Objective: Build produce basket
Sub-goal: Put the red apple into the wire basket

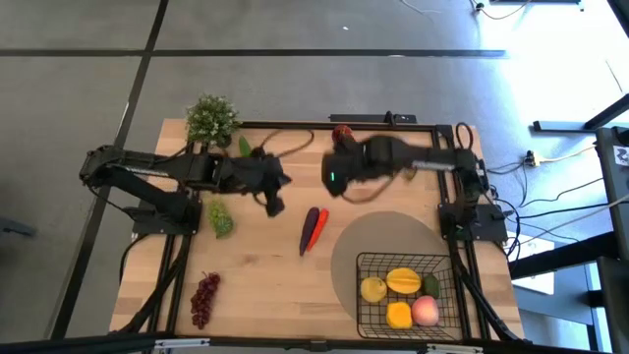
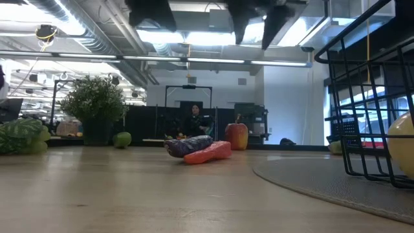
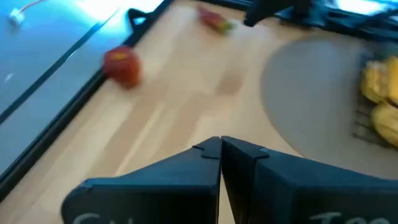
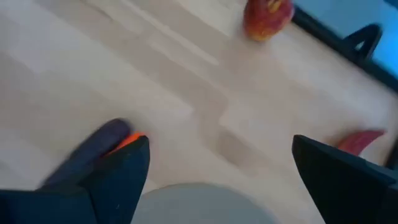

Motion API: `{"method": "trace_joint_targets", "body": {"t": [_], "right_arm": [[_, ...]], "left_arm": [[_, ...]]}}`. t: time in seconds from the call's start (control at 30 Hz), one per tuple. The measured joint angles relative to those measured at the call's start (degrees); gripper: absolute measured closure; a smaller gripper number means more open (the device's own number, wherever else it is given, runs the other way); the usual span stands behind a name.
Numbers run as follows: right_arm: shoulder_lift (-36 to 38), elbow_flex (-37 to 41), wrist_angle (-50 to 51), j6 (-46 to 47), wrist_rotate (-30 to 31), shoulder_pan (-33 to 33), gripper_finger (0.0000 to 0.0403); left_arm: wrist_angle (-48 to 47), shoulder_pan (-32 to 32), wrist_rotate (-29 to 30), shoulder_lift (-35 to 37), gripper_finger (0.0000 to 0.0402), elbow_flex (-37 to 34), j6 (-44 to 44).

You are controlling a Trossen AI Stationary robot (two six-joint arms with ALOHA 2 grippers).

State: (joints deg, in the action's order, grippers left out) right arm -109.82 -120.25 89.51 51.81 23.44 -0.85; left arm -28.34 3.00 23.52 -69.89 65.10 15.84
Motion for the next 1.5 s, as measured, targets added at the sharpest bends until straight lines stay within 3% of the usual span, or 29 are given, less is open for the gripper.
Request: {"method": "trace_joint_targets", "body": {"t": [0.27, 0.63, 0.83, 1.03, 1.13, 1.27, 1.5], "right_arm": [[-0.23, 1.48, -12.94, -24.93, -15.41, -17.08, 0.0025], [-0.33, 15.91, -27.20, -26.35, -21.41, -32.71, 0.0025], [-0.35, 23.95, -41.11, -22.90, -26.18, -34.31, 0.0025], [-0.33, 29.61, -50.02, -18.76, -24.22, -34.28, 0.0025], [-0.33, 31.45, -51.90, -17.15, -23.04, -34.29, 0.0025], [-0.33, 31.89, -51.54, -15.95, -17.17, -34.29, 0.0025], [-0.33, 31.87, -51.66, -15.84, -17.88, -33.92, 0.0025]], "left_arm": [[-1.30, -10.09, -0.46, 0.00, 0.0401, 0.00, 4.36], [-0.23, -15.94, -0.51, -1.69, 0.0401, -0.02, 4.45], [2.08, -20.31, -0.42, -2.88, 0.0401, 0.00, 0.25], [2.15, -23.67, -1.97, -2.91, 0.0401, 0.00, 0.06], [2.13, -24.42, -2.02, -2.91, 0.0401, 0.00, 0.06], [2.06, -25.12, -2.05, -2.91, 0.0401, 0.00, 0.04], [2.06, -25.54, -2.05, -2.91, 0.0401, 0.00, 0.06]]}}
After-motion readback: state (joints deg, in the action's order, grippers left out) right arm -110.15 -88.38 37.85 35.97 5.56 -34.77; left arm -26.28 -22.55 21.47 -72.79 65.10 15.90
